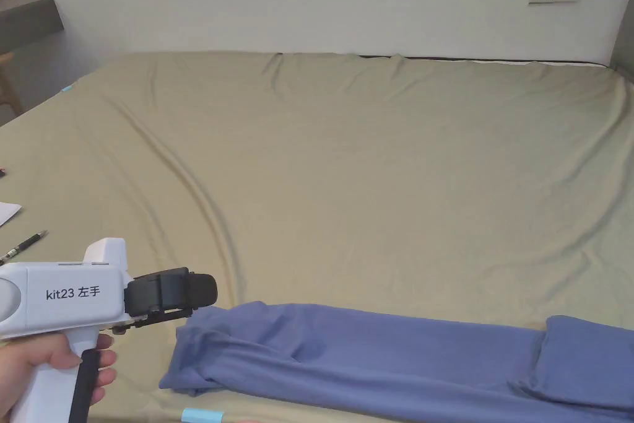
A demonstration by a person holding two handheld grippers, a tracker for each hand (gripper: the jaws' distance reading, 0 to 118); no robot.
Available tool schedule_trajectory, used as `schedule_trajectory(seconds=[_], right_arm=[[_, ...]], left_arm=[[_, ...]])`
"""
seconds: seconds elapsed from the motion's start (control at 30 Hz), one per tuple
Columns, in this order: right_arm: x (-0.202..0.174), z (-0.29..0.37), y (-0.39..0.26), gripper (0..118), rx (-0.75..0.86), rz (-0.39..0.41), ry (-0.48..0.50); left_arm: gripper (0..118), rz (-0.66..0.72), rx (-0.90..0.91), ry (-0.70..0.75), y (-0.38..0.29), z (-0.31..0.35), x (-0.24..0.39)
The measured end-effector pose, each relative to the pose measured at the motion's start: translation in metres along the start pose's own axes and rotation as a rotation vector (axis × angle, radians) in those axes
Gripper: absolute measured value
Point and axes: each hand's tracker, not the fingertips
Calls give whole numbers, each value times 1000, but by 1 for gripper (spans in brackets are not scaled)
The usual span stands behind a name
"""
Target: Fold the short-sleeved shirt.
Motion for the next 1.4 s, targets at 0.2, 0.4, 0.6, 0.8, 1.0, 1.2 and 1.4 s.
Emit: schedule_trajectory(seconds=[0.2,0.4,0.6,0.8,1.0,1.2,1.4], right_arm=[[-7,-4,-8,0,-46,16,20],[-9,-6,-13,0,-79,28,35],[-11,-7,-17,0,-100,47,46],[-6,-4,-9,0,-107,69,51],[-3,-3,-5,0,-104,38,50],[-7,-2,-3,0,-85,50,61],[-4,-5,-2,0,-75,37,75]], left_arm=[[118,177,-151,-154,-4,-39,-43],[118,319,-102,-252,-11,-72,-43],[11,134,-229,-193,-7,-91,-17],[11,93,-219,-142,-5,-88,-2],[10,132,-128,-148,26,-49,-8],[10,113,-117,27,64,1,-31],[10,27,-251,359,77,16,-29]])
